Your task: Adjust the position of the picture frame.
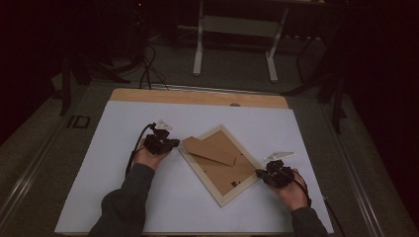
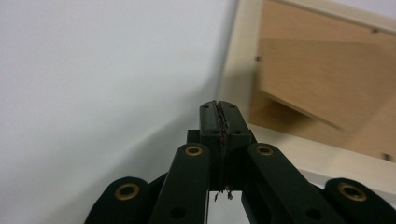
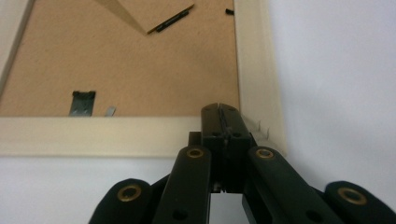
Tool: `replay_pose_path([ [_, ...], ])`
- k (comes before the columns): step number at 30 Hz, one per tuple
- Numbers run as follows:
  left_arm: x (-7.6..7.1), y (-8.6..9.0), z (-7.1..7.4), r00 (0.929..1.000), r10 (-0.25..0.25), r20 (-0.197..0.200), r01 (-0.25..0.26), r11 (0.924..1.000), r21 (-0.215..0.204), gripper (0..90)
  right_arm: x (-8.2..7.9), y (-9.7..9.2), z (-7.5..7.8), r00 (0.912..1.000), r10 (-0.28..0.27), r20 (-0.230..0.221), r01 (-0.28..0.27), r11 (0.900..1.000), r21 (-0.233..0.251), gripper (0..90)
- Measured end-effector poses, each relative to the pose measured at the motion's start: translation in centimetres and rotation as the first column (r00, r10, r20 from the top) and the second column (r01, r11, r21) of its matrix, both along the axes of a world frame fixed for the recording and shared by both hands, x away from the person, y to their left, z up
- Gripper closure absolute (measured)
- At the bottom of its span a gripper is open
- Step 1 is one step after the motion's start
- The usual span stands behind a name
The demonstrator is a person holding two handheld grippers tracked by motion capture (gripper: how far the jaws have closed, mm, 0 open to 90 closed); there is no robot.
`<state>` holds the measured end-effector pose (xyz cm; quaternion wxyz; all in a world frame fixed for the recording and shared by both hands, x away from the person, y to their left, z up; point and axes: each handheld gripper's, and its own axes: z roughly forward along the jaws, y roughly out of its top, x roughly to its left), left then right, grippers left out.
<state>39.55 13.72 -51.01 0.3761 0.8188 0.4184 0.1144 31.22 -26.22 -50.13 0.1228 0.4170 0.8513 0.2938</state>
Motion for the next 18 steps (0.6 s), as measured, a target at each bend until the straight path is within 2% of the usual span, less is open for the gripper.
replay_pose_path([
  [2, 0.4, -0.2, -0.5, 0.9999, -0.011, 0.006, 0.011, 0.9998, 0.014, 90.0, -0.4, -0.4, -0.1, 1.0, -0.004, 0.0, 0.004, 0.9999, 0.01, 90.0],
  [7, 1.1, -0.6, -1.6, 0.9999, -0.01, 0.005, 0.01, 0.9999, 0.009, 90.0, -1.1, -1.0, -0.7, 0.9998, -0.007, -0.021, 0.007, 1.0, 0.004, 90.0],
  [14, 1.6, -1.2, -2.2, 0.9998, -0.022, 0.0, 0.022, 0.9981, 0.058, 90.0, -1.6, -1.3, -1.2, 0.9993, -0.013, -0.034, 0.013, 0.9999, 0.0, 90.0],
  [18, 1.7, -1.2, -2.3, 0.9996, -0.026, -0.003, 0.027, 0.9985, 0.048, 90.0, -1.7, -1.1, -1.7, 0.9987, -0.013, -0.048, 0.012, 0.9999, -0.006, 90.0],
])
